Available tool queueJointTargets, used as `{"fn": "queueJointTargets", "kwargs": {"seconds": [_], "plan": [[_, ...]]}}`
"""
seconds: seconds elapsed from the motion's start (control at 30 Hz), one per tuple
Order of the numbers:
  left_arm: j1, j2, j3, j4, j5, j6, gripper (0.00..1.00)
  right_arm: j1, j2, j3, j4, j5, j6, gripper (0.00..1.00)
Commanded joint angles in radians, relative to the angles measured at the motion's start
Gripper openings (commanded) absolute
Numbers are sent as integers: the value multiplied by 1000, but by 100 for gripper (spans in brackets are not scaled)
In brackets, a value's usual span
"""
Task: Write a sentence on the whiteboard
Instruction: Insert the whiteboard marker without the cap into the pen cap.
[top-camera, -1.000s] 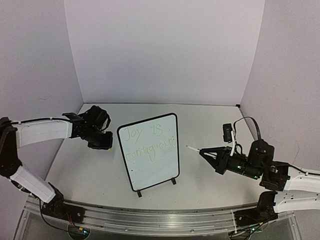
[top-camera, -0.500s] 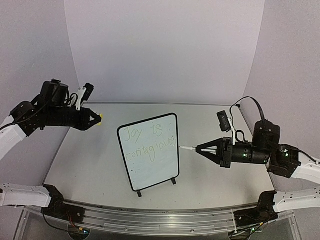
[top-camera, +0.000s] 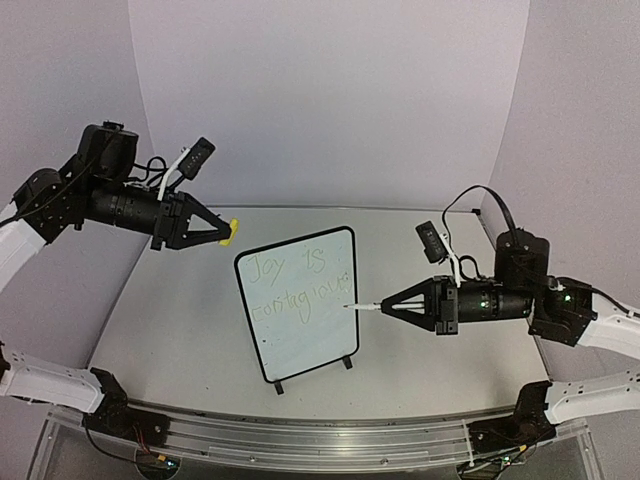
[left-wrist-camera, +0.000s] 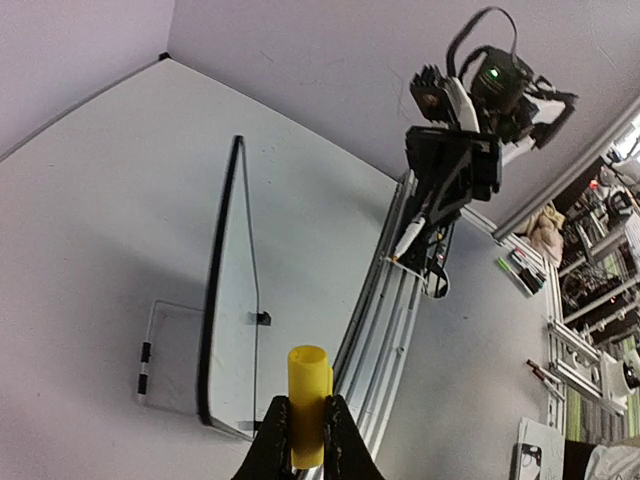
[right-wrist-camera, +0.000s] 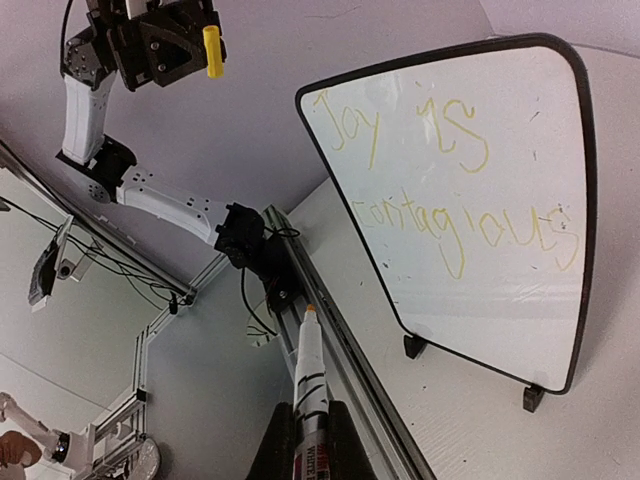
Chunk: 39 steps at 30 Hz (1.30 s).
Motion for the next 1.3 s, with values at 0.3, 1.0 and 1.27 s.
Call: {"fn": "queueJointTargets", "kwargs": {"seconds": [0.3,1.0,1.27], "plan": [[-482,185,-86,-42,-230,75,0,-1,79,109,-21,-242,90,0],[-514,295,-129,62,-110,158,0,20,237,108,50,-332,128,0],[-516,293,-141,73,-100,166,0,20,268,106,54,-343,130,0]]}}
